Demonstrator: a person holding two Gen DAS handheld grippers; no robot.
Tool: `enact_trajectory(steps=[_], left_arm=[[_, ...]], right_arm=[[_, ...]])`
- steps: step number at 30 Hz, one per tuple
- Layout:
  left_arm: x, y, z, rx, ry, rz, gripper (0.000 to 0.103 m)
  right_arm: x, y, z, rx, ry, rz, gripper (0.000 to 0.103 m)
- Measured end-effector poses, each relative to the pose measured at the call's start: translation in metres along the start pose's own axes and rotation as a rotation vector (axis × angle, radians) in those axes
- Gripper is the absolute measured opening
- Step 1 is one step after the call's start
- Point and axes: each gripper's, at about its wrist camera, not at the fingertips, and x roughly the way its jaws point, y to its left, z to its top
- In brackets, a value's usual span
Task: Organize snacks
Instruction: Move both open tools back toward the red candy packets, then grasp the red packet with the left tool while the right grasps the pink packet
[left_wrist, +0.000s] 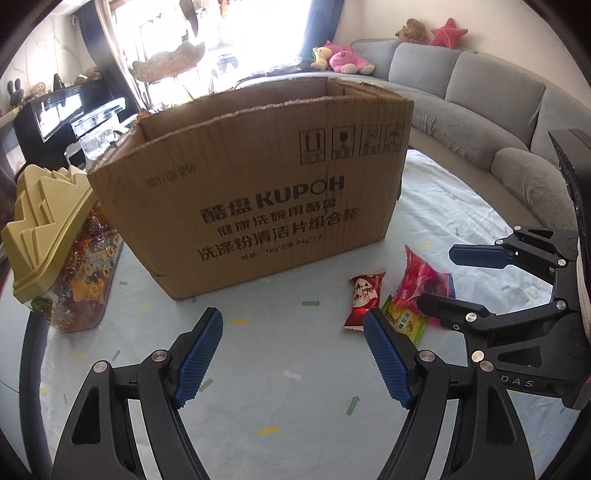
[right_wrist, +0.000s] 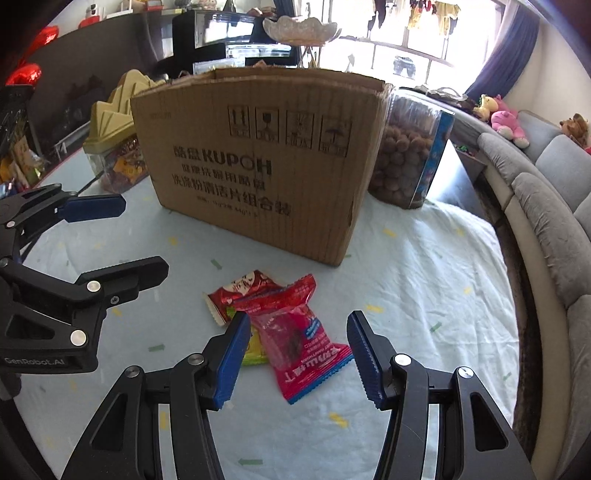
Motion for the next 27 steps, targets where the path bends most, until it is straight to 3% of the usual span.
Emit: enact_trajectory(steps=[16, 18, 27], left_arm=[[0.029, -0.013, 0.005, 0.041, 0.044, -0.077, 0.077], [0.033, -0.015, 0.007, 0.041, 0.052, -0.086, 0.076], [0.058, -0.020, 0.017, 0.022, 0.101, -0.130, 0.062]], right_arm=[[0.023, -0.011, -0.009, 0.050, 0.039, 0.038, 0.054], [0.025, -0.014, -0.010, 0.065, 0.041, 0.039, 0.043], [0.024, -0.023, -0.011, 0.125, 0.022, 0.026, 0.035]])
